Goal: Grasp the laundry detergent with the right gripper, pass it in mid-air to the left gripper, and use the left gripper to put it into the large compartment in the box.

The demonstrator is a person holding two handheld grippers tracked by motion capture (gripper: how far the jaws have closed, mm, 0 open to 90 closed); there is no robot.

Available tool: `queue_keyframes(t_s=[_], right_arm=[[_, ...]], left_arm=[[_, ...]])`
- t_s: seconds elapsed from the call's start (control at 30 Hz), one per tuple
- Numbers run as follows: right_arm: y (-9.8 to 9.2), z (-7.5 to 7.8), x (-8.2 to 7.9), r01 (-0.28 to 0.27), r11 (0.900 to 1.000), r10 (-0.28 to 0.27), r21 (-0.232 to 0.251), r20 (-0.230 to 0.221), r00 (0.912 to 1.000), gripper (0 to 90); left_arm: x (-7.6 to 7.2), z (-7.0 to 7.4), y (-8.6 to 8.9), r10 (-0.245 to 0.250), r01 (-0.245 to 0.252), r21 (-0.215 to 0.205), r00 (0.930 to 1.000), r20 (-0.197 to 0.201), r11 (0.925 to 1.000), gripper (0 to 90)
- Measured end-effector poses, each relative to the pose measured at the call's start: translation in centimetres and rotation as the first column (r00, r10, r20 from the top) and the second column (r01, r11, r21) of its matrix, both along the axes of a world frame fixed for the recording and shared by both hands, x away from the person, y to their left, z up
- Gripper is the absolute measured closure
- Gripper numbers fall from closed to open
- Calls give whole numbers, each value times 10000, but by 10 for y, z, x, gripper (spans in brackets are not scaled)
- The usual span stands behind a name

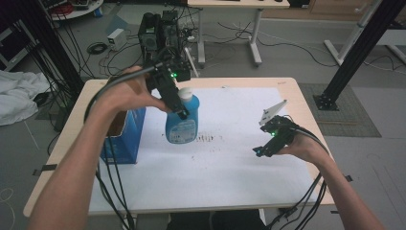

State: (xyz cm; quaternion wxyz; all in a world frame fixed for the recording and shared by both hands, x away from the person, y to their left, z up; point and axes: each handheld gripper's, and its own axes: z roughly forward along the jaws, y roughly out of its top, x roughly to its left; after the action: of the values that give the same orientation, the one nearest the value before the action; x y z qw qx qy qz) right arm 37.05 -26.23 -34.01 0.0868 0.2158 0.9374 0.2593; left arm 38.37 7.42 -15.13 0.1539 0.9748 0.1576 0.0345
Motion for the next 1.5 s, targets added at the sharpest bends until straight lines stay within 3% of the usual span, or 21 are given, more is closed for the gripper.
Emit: queue_keyframes(t_s=[0.03, 0.13, 0.17, 0.2, 0.3, 0.37, 0.47, 0.6, 0.63, 0.7, 0.77, 0.8, 0.87, 0.93, 0.97, 1.0, 1.07, 1.1, 1.23, 1.3, 1.5], right_arm=[[-5, -2, 0, 74, 10000, -74, -26, 87, 9999, 120], [-18, -1, -4, 642, 9978, -646, -162, -280, 9975, 120], [-23, -3, -3, 442, 9990, -441, -50, 58, 9990, 120], [-25, -2, -6, 861, 9963, -862, -31, -248, 9960, 120], [-31, -2, -8, 1073, 9941, -1072, 177, -76, 9942, 121], [-34, -3, -7, 786, 9968, -789, 134, 212, 9967, 120], [-35, -1, -10, 787, 9967, -786, -177, 53, 9969, 120], [-37, 2, -12, 724, 9968, -714, -325, 304, 9970, 121], [-37, 3, -14, 984, 9944, -983, -396, 47, 9951, 120], [-38, 6, -16, 1039, 9935, -1041, -469, -11, 9946, 120], [-41, 7, -14, 809, 9957, -801, -447, 194, 9966, 121], [-41, 7, -15, 916, 9950, -909, -391, 193, 9957, 120], [-42, 9, -15, 1055, 9933, -1051, -478, 103, 9944, 121], [-42, 11, -16, 988, 9942, -993, -417, -102, 9950, 121], [-43, 10, -14, 949, 9938, -945, -580, 104, 9955, 121], [-42, 10, -15, 1113, 9923, -1116, -546, -31, 9937, 121], [-42, 10, -12, 854, 9932, -851, -788, 79, 9963, 121], [-41, 10, -11, 907, 9920, -913, -880, -26, 9958, 121], [-39, 13, -7, 541, 9919, -509, -1148, 308, 9982, 121], [-36, 14, -10, 777, 9901, -788, -1170, -44, 9969, 121], [-32, 13, -9, 564, 9912, -580, -1196, -98, 9983, 121]], left_arm=[[1, 7, 3, 87, -87, 87, 10000, 43, 9999, 373], [3, 28, 14, 609, -609, 2, 9979, 241, 9981, 373], [4, 35, 18, 734, -735, 35, 9969, 295, 9973, 373], [4, 42, 22, 898, -899, 7, 9954, 328, 9960, 373], [7, 59, 34, 1245, -1249, 64, 9913, 437, 9921, 373], [9, 67, 45, 1586, -1584, -76, 9859, 538, 9873, 374], [13, 74, 64, 2124, -2115, -245, 9763, 405, 9771, 373], [18, 78, 92, 2893, -2878, -424, 9566, 341, 9568, 373], [20, 78, 100, 3087, -3072, -433, 9506, 334, 9507, 373], [22, 79, 114, 3462, -3444, -462, 9374, 386, 9377, 373], [23, 79, 128, 3793, -3777, -407, 9243, 436, 9250, 374], [23, 79, 133, 4022, -4002, -450, 9143, 475, 9153, 374], [23, 77, 143, 4269, -4253, -375, 9025, 575, 9043, 373], [24, 77, 153, 4286, -4282, -205, 9010, 675, 9034, 373], [23, 76, 157, 4466, -4460, -248, 8921, 688, 8947, 373], [23, 75, 161, 4589, -4581, -283, 8859, 675, 8885, 373], [22, 72, 168, 4723, -4716, -267, 8790, 658, 8814, 373], [22, 70, 171, 4756, -4751, -252, 8771, 668, 8796, 373], [20, 59, 177, 4908, -4905, -227, 8684, 707, 8711, 373], [21, 52, 179, 4951, -4951, -165, 8666, 625, 8687, 373], [24, 35, 183, 5037, -5035, -146, 8632, 338, 8639, 373]])
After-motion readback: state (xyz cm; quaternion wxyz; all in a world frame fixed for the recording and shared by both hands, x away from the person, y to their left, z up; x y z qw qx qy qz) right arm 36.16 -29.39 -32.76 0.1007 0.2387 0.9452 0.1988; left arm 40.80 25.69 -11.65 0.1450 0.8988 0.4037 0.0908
